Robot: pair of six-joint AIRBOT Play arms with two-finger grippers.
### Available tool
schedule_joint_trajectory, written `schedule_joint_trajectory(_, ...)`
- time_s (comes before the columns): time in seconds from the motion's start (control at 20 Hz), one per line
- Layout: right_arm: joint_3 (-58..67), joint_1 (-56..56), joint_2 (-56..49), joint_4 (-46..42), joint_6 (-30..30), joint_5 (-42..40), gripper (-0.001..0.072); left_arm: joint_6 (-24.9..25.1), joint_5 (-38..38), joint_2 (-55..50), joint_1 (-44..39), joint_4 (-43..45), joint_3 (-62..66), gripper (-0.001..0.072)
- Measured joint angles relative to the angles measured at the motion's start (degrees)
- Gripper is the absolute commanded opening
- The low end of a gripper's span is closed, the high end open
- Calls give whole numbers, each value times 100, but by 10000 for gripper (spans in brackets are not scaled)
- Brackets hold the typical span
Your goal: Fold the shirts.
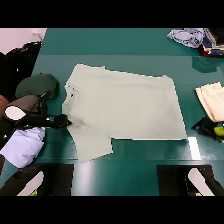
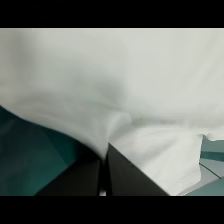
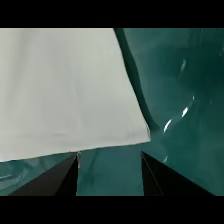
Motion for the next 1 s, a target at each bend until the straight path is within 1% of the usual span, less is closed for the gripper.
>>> schedule_joint_trajectory(0.1, -466, -190, -98, -24, 0, -122, 432, 46, -17, 0, 0, 11, 63, 28)
schedule_joint_trajectory(0.3, -844, -339, -387, 166, 0, -450, 423, 83, -33, 0, 0, 17, 111, 28)
schedule_joint_trajectory(0.35, -881, -350, -479, 251, 0, -533, 331, 87, -33, 2, 0, 17, 118, 28)
schedule_joint_trajectory(0.4, -911, -363, -575, 367, 0, -625, 297, 90, -33, 0, 0, 20, 122, 28)
schedule_joint_trajectory(0.45, -931, -372, -660, 474, 0, -717, 284, 90, -33, 2, 0, 20, 125, 28)
schedule_joint_trajectory(0.5, -944, -378, -726, 584, 0, -774, 223, 92, -33, 2, 0, 17, 127, 28)
schedule_joint_trajectory(0.6, -964, -385, -793, 719, -11, -973, 70, 98, -39, 0, 0, 20, 127, 28)
schedule_joint_trajectory(0.65, -975, -385, -782, 765, -31, -1086, 20, 98, -42, 2, 0, 20, 127, 27)
schedule_joint_trajectory(0.85, -901, -385, -372, 1012, -87, -1226, 18, 87, -26, 17, -2, 24, 275, 27)
schedule_joint_trajectory(1.0, -286, -385, 229, 1613, -164, -1314, 18, 17, -31, 153, -4, 26, 1064, 27)
